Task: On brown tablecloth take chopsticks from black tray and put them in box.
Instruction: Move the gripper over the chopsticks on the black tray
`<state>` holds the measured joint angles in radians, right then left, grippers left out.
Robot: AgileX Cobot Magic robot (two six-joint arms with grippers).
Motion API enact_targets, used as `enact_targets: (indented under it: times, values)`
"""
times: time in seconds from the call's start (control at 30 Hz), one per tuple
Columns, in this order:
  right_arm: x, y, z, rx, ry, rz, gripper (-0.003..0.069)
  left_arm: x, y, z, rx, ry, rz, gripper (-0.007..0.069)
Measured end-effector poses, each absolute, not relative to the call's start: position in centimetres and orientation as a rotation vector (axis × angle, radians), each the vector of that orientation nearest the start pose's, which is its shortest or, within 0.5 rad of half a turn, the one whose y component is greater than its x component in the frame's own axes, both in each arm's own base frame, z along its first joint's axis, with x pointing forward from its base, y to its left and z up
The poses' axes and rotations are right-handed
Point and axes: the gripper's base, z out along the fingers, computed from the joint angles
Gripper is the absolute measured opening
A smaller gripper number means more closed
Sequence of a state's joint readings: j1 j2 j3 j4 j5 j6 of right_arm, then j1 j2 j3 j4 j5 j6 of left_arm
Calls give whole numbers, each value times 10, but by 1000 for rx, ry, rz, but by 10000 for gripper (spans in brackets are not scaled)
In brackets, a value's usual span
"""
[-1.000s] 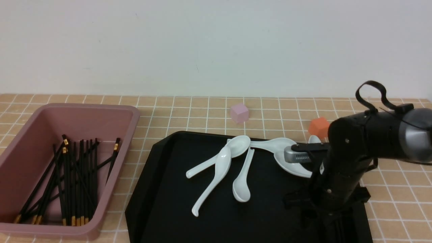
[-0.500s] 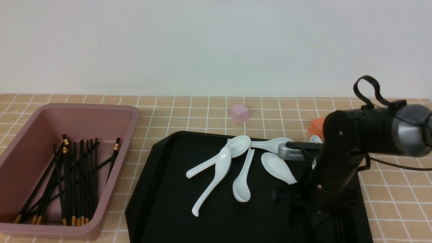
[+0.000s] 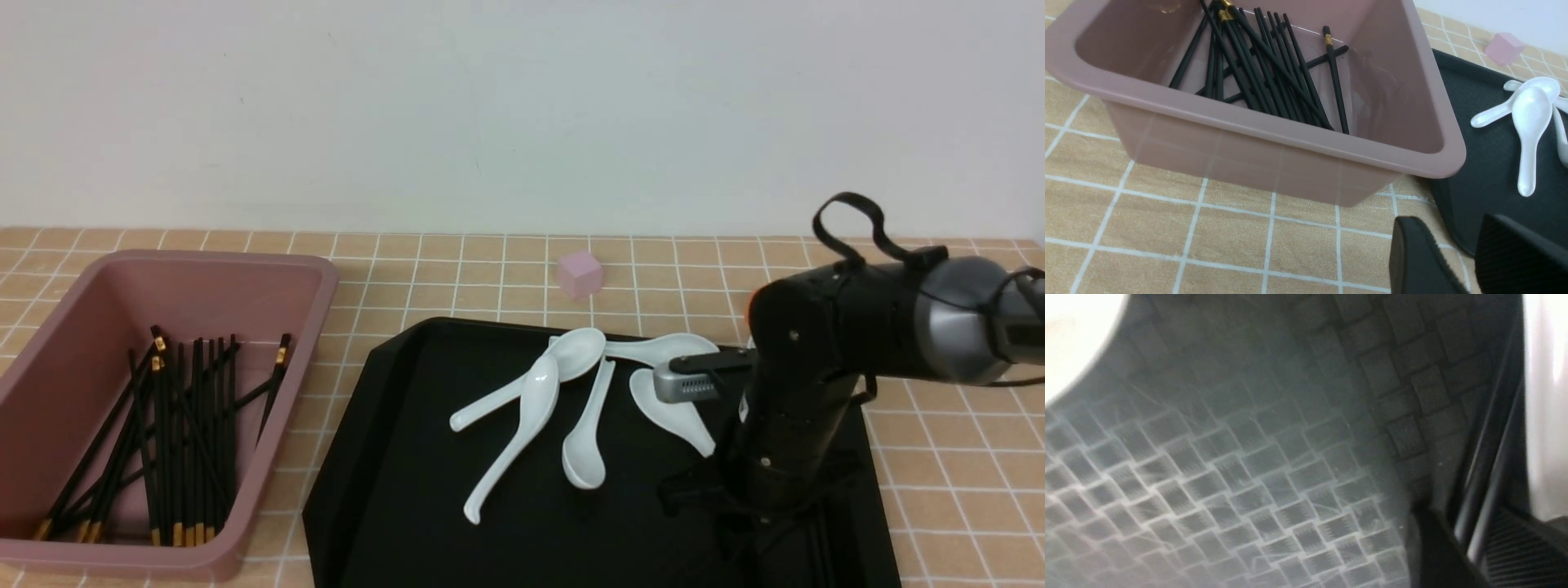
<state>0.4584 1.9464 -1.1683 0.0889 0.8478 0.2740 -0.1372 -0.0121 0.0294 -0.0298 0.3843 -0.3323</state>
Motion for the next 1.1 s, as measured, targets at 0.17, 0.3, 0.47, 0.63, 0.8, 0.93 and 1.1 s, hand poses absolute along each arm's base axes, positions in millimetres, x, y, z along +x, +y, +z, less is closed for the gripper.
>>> enact_targets:
  times: [0.17,0.3,0.47,0.63,0.8,0.93,1.1]
  values:
    - [312,161,137,-221,3131,86,139,52,-8,169,-204,1889,-350,239]
    - [312,161,136,-227,3133,79,138,52,-8,169,-204,1889,-350,239]
    - [312,161,139,-226,3127,82,138,52,-8,169,-204,1889,-350,239]
    - [310,162,146,-207,3112,115,138,52,-8,169,-204,1889,-350,239]
    - [307,164,156,-205,3119,147,134,52,-8,169,-204,1889,-350,239]
    - [305,168,177,-209,3133,217,134,52,-8,169,-204,1889,-350,239]
    - [303,176,198,-281,3124,357,134,52,-8,169,-204,1889,-350,238]
